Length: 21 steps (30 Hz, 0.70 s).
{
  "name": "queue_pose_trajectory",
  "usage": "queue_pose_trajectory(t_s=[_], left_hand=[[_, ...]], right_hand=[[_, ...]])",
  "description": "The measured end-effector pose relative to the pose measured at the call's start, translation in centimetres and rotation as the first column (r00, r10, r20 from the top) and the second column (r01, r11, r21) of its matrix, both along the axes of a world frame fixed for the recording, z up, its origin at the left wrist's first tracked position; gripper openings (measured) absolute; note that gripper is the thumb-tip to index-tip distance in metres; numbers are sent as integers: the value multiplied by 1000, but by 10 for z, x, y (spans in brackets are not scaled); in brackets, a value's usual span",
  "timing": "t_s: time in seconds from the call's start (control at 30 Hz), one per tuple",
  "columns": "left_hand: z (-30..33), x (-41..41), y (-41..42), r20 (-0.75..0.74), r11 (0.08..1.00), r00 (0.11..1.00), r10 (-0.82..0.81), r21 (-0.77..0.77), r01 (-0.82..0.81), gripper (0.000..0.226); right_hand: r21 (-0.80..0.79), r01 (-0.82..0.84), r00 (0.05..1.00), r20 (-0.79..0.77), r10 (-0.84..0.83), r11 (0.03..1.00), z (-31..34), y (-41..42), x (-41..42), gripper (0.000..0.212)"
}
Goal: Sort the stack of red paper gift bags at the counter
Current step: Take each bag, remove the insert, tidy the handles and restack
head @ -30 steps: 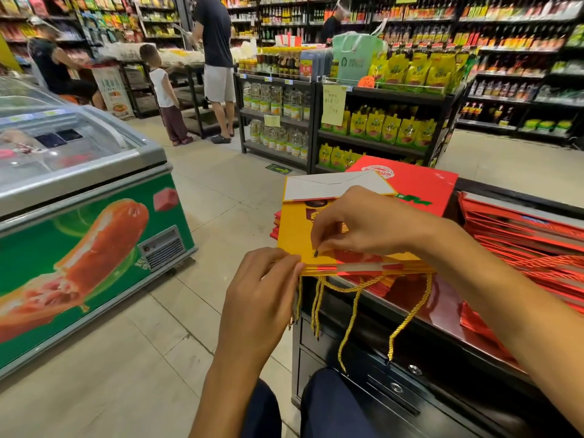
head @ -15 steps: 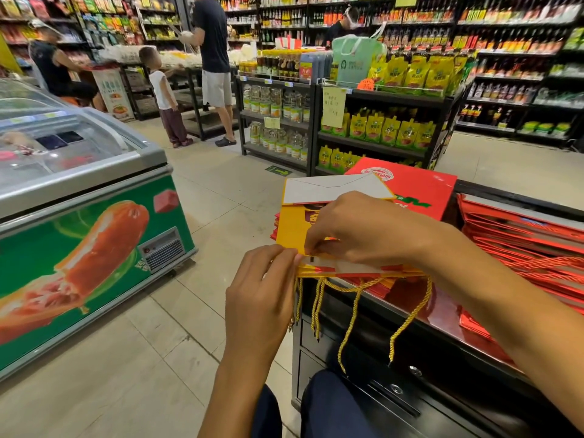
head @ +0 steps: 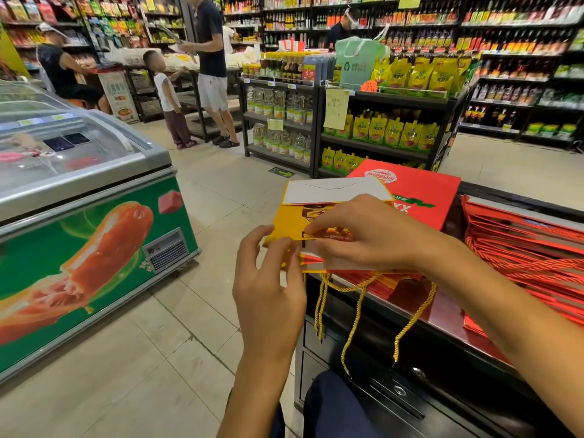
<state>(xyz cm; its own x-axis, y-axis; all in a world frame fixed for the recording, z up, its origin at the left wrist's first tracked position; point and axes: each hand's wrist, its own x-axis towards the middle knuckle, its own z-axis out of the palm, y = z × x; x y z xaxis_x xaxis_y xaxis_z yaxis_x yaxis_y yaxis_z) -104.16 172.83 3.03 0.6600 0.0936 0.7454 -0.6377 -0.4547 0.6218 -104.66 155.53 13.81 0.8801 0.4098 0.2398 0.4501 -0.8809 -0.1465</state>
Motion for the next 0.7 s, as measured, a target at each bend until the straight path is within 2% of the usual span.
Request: queue_pose_trajectory(t_s=[0.17,0.27,0.4,0.57,0.7], left_hand=[[12,-4,-9,-190,1000,982,17,-5,-19,14],[21,0,-15,-292,997,957,-6,-71,-15,9],[26,4,-16,-273,986,961,-44,-166,-2,8],[18,-1,-9,-242,979,960,-137,-178,95,8],[12,-1,-4,-247,976,957,-155,-189,109,8]], right_hand=[[6,12,999,40,-12,1000,0,5,4,41],[-3,0,998,55,0,1000,-1,7,5,41],[14,-4,995,103,3,1000,-2,6,7,31],[49,2,983,184,-11,999,-8,-1,11,30],[87,-17,992,123,7,996,-7,-1,11,35]])
